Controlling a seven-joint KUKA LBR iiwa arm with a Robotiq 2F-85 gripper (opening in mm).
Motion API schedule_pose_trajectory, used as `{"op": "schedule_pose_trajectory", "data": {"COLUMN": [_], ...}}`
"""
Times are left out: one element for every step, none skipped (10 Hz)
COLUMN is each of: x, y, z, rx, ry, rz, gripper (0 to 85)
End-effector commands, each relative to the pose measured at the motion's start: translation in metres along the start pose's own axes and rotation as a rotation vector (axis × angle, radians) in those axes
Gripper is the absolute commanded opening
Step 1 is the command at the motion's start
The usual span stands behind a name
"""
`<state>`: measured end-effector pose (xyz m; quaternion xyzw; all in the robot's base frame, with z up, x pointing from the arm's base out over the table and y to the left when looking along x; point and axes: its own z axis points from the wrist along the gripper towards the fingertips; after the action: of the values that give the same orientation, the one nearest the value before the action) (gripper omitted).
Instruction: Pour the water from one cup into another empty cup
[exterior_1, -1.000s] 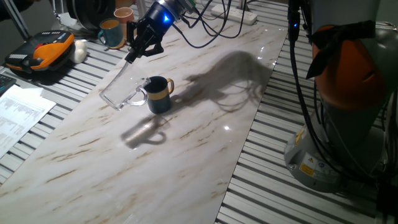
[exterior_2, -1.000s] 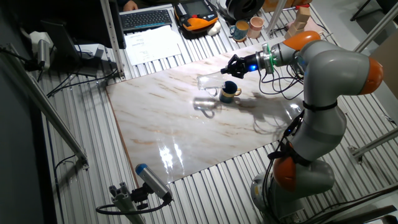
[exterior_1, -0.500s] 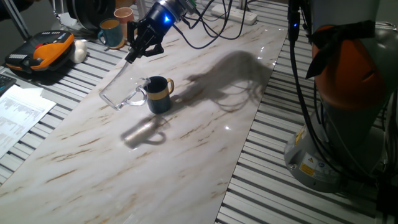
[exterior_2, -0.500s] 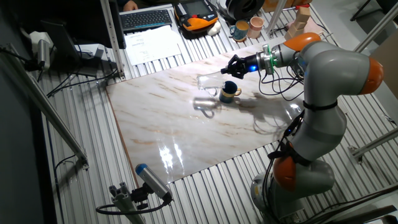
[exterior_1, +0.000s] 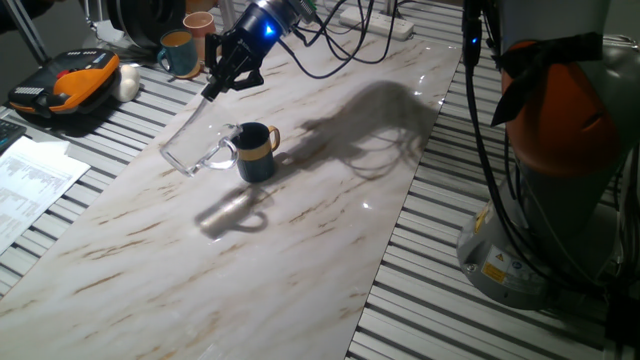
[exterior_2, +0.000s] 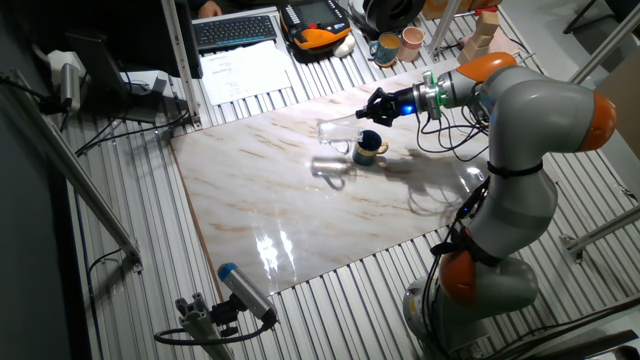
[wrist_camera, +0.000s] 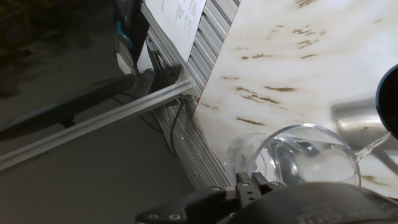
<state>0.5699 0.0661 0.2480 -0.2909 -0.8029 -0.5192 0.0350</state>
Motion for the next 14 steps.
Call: {"op": "schedule_pose_trajectory", "data": {"x": [0.000, 0.000, 0.000, 0.000, 0.000, 0.000, -0.001, -0.001, -0.001, -0.001, -0.001, -0.001, -0.001, -0.001], "y": [-0.001, -0.002, -0.002, -0.002, -0.003, -0.002, -0.002, -0.002, -0.002, -0.002, -0.003, -0.003, -0.004, -0.004], "z": [-0.002, -0.003, -0.002, -0.003, -0.004, -0.005, -0.007, -0.008, -0.011, -0.013, -0.013, -0.014, -0.016, -0.017], "rx": [0.005, 0.004, 0.001, -0.004, -0.003, -0.003, -0.001, -0.001, -0.002, -0.001, -0.002, -0.006, -0.011, -0.018], "ry": [0.002, 0.004, 0.004, 0.006, 0.007, 0.008, 0.008, 0.008, 0.009, 0.010, 0.012, 0.011, 0.013, 0.013], "rz": [-0.003, -0.006, -0.005, -0.007, -0.009, -0.010, -0.011, -0.012, -0.013, -0.015, -0.018, -0.019, -0.022, -0.021], "gripper": [0.0, 0.0, 0.0, 0.0, 0.0, 0.0, 0.0, 0.0, 0.0, 0.0, 0.0, 0.0, 0.0, 0.0]}}
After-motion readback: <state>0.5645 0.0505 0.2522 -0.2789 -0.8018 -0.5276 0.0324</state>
